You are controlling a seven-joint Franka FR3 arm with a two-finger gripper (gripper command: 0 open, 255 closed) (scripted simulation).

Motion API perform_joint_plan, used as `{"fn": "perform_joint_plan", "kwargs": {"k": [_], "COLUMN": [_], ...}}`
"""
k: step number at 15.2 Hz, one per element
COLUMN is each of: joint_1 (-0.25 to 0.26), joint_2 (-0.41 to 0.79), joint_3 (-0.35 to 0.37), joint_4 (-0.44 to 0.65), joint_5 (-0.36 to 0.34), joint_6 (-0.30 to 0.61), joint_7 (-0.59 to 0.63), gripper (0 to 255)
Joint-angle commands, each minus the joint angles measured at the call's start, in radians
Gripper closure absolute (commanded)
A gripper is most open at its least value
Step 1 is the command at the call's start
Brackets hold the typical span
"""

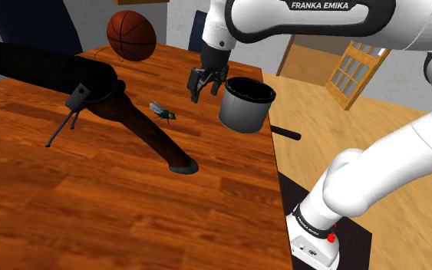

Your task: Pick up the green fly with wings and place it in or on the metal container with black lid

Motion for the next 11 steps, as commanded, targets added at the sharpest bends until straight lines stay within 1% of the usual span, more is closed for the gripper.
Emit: {"fn": "perform_joint_plan", "kwargs": {"k": [1,6,10,11], "joint_1": [-0.006,0.0,0.027,0.033], "joint_2": [0.073,0.285,0.465,0.491], "joint_3": [0.024,0.083,0.105,0.105], "joint_4": [0.04,0.195,0.35,0.374], "joint_5": [-0.026,-0.119,-0.209,-0.221], "joint_6": [0.023,0.041,0.026,0.022], "joint_7": [0.044,0.175,0.275,0.288], "gripper": [0,0,0,0]}}
